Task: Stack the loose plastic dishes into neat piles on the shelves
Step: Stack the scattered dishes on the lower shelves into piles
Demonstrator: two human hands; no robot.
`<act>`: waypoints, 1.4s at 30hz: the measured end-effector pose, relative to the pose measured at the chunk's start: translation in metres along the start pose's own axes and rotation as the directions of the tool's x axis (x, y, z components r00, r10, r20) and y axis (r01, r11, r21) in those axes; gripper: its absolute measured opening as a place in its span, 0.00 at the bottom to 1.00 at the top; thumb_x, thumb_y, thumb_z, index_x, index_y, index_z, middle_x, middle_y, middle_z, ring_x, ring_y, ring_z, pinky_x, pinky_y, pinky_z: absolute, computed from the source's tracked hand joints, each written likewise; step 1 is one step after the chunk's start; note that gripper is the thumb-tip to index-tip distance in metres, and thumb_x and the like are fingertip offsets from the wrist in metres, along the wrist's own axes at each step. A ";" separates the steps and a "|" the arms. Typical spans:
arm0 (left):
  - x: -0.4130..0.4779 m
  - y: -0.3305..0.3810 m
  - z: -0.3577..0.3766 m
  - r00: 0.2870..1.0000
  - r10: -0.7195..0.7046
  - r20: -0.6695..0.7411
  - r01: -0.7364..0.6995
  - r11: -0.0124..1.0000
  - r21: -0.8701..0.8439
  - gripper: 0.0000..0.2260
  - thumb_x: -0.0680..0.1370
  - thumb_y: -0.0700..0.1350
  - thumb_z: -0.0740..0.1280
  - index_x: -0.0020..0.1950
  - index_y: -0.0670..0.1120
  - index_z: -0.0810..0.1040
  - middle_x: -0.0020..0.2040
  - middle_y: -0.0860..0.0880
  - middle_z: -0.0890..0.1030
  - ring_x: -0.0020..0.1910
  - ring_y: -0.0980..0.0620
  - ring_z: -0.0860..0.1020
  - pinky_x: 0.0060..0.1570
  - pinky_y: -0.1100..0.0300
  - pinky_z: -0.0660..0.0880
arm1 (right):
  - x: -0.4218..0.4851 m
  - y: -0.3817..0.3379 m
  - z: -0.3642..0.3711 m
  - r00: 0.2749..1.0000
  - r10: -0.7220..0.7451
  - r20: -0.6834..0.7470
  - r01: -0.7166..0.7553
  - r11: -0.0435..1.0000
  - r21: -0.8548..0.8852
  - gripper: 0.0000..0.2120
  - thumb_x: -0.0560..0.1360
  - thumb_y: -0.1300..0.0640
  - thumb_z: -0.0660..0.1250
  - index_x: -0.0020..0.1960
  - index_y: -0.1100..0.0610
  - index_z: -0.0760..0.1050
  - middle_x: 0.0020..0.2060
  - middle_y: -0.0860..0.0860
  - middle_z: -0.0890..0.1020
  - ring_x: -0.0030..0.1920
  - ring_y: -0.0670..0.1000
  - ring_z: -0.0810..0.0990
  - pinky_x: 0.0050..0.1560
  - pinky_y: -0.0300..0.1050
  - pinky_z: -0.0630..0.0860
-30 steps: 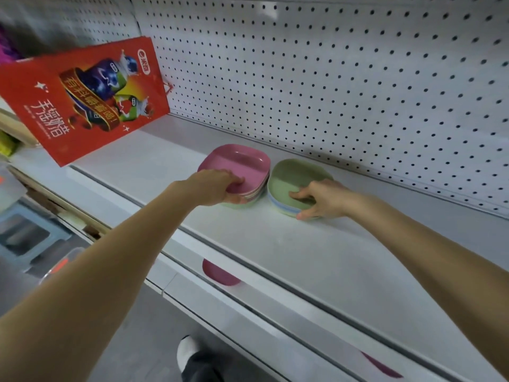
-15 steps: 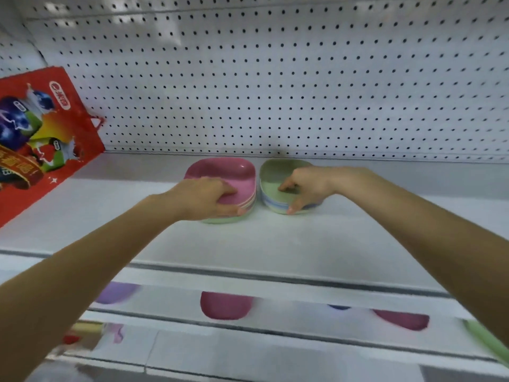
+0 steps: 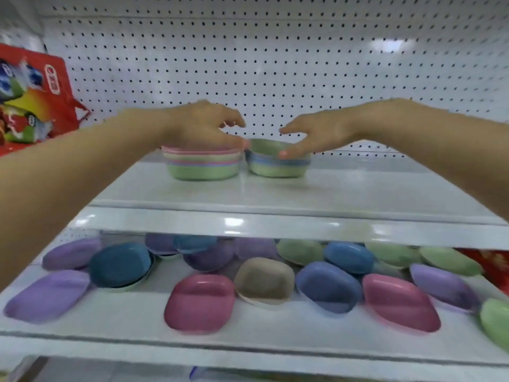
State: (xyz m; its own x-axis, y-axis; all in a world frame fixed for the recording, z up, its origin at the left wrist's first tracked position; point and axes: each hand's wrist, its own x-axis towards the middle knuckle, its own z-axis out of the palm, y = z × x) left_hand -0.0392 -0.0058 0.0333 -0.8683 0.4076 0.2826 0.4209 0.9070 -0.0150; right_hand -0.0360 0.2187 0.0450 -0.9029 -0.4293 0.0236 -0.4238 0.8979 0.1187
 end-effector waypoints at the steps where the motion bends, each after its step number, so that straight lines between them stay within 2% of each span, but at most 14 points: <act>1: -0.009 0.007 0.001 0.999 0.017 -0.030 -0.017 1.000 -0.015 0.32 0.69 0.71 0.58 0.68 0.56 0.68 0.67 0.53 0.72 0.64 0.53 0.71 0.62 0.57 0.66 | -0.010 -0.007 0.002 1.000 -0.006 -0.028 0.006 1.000 0.001 0.34 0.75 0.36 0.56 0.76 0.49 0.52 0.76 0.46 0.54 0.76 0.49 0.53 0.73 0.46 0.51; 3: -0.029 0.022 0.005 0.998 0.057 -0.032 -0.058 0.998 -0.025 0.28 0.72 0.67 0.62 0.67 0.53 0.70 0.65 0.51 0.74 0.63 0.51 0.71 0.58 0.59 0.65 | -0.031 -0.025 0.009 0.999 -0.008 -0.044 0.008 1.000 0.009 0.35 0.74 0.35 0.56 0.76 0.48 0.53 0.76 0.46 0.55 0.75 0.49 0.54 0.72 0.47 0.52; 6: -0.067 0.040 0.013 0.997 0.070 0.020 -0.070 0.998 0.000 0.30 0.68 0.67 0.59 0.65 0.53 0.72 0.63 0.49 0.76 0.61 0.48 0.72 0.58 0.58 0.67 | -0.063 -0.050 0.023 0.999 -0.042 -0.009 0.042 0.999 0.000 0.35 0.74 0.35 0.57 0.76 0.48 0.53 0.76 0.47 0.56 0.75 0.50 0.55 0.74 0.48 0.52; 10: -0.104 0.049 0.016 0.997 0.079 -0.012 -0.079 0.997 0.004 0.24 0.74 0.59 0.66 0.67 0.51 0.71 0.69 0.50 0.71 0.65 0.48 0.70 0.59 0.62 0.63 | -0.102 -0.071 0.037 0.997 -0.071 -0.016 0.071 0.997 -0.020 0.34 0.75 0.37 0.58 0.75 0.53 0.56 0.75 0.50 0.59 0.74 0.52 0.59 0.73 0.47 0.56; 14: -0.146 0.059 0.024 0.997 0.078 -0.020 -0.076 0.994 0.080 0.30 0.68 0.65 0.61 0.66 0.52 0.72 0.66 0.50 0.74 0.64 0.48 0.71 0.64 0.53 0.67 | -0.131 -0.087 0.058 0.982 -0.118 -0.147 0.101 0.988 -0.116 0.31 0.76 0.41 0.61 0.74 0.55 0.60 0.72 0.53 0.65 0.72 0.53 0.64 0.70 0.46 0.62; 17: -0.173 0.063 0.044 0.993 0.117 -0.033 -0.113 0.989 0.098 0.24 0.72 0.62 0.63 0.64 0.52 0.73 0.63 0.50 0.76 0.61 0.49 0.73 0.60 0.52 0.70 | -0.152 -0.095 0.085 0.960 -0.175 -0.219 0.163 0.984 -0.074 0.26 0.76 0.44 0.63 0.70 0.53 0.67 0.68 0.51 0.72 0.68 0.53 0.69 0.67 0.47 0.66; 20: -0.190 0.061 0.072 0.992 0.123 0.018 -0.125 0.988 0.088 0.19 0.75 0.58 0.64 0.64 0.52 0.74 0.62 0.51 0.77 0.60 0.50 0.74 0.60 0.52 0.71 | -0.160 -0.097 0.124 0.978 -0.160 -0.133 0.156 0.987 -0.039 0.22 0.76 0.44 0.62 0.67 0.50 0.71 0.66 0.50 0.74 0.65 0.53 0.72 0.65 0.49 0.69; 24: -0.206 0.046 0.119 0.991 0.058 0.119 -0.062 0.998 0.031 0.25 0.70 0.64 0.58 0.60 0.52 0.76 0.58 0.51 0.79 0.56 0.49 0.76 0.56 0.52 0.73 | -0.157 -0.096 0.184 0.993 -0.115 -0.040 0.116 0.993 0.015 0.19 0.75 0.39 0.58 0.59 0.49 0.75 0.57 0.50 0.79 0.58 0.56 0.77 0.57 0.52 0.74; 29: -0.220 0.020 0.185 0.974 -0.013 0.226 0.029 0.997 -0.071 0.17 0.77 0.58 0.61 0.61 0.52 0.76 0.59 0.51 0.78 0.56 0.49 0.76 0.54 0.56 0.73 | -0.155 -0.089 0.250 0.994 -0.071 0.077 0.063 0.993 0.097 0.21 0.77 0.43 0.61 0.67 0.48 0.70 0.65 0.49 0.75 0.65 0.52 0.72 0.63 0.47 0.70; 32: -0.217 0.006 0.209 0.974 -0.044 0.221 0.075 0.988 -0.133 0.24 0.74 0.65 0.56 0.60 0.50 0.76 0.58 0.50 0.77 0.57 0.49 0.75 0.55 0.54 0.72 | -0.145 -0.079 0.266 0.997 -0.024 0.074 0.010 0.982 0.188 0.21 0.78 0.45 0.61 0.69 0.50 0.69 0.67 0.49 0.73 0.65 0.51 0.72 0.64 0.46 0.69; 35: -0.213 -0.003 0.236 0.976 -0.089 0.200 0.130 0.971 -0.200 0.27 0.74 0.67 0.54 0.66 0.54 0.73 0.65 0.52 0.74 0.62 0.49 0.72 0.61 0.55 0.69 | -0.123 -0.072 0.283 0.999 0.029 0.035 -0.036 0.967 0.253 0.20 0.78 0.48 0.62 0.68 0.51 0.71 0.66 0.50 0.74 0.65 0.53 0.73 0.63 0.49 0.70; 38: -0.213 -0.009 0.272 0.970 -0.055 0.236 0.120 0.954 -0.273 0.38 0.65 0.75 0.49 0.65 0.56 0.73 0.66 0.54 0.74 0.63 0.51 0.73 0.63 0.56 0.69 | -0.099 -0.070 0.308 0.996 0.085 0.019 -0.087 0.945 0.315 0.18 0.77 0.47 0.62 0.67 0.47 0.72 0.65 0.49 0.76 0.65 0.54 0.73 0.63 0.52 0.71; 40: -0.209 -0.015 0.289 0.968 -0.020 0.250 0.092 0.956 -0.279 0.30 0.72 0.71 0.52 0.64 0.55 0.74 0.63 0.55 0.77 0.60 0.51 0.75 0.60 0.58 0.70 | -0.080 -0.068 0.320 0.991 0.135 0.002 -0.127 0.926 0.356 0.19 0.77 0.47 0.62 0.67 0.48 0.71 0.65 0.49 0.76 0.65 0.54 0.73 0.63 0.52 0.71; 42: -0.201 -0.019 0.297 0.967 -0.007 0.256 0.075 0.964 -0.257 0.18 0.79 0.60 0.55 0.64 0.55 0.74 0.62 0.55 0.77 0.59 0.51 0.75 0.59 0.58 0.70 | -0.059 -0.067 0.328 0.984 0.180 -0.022 -0.156 0.903 0.400 0.20 0.77 0.48 0.63 0.68 0.49 0.71 0.65 0.51 0.77 0.65 0.55 0.74 0.64 0.51 0.71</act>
State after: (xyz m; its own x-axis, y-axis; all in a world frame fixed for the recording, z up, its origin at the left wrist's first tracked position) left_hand 0.0488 -0.0734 -0.3084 -0.9094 0.4151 0.0275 0.4081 0.8773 0.2527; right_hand 0.0222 0.2158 -0.2898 -0.9625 -0.2631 0.0661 -0.2708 0.9168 -0.2934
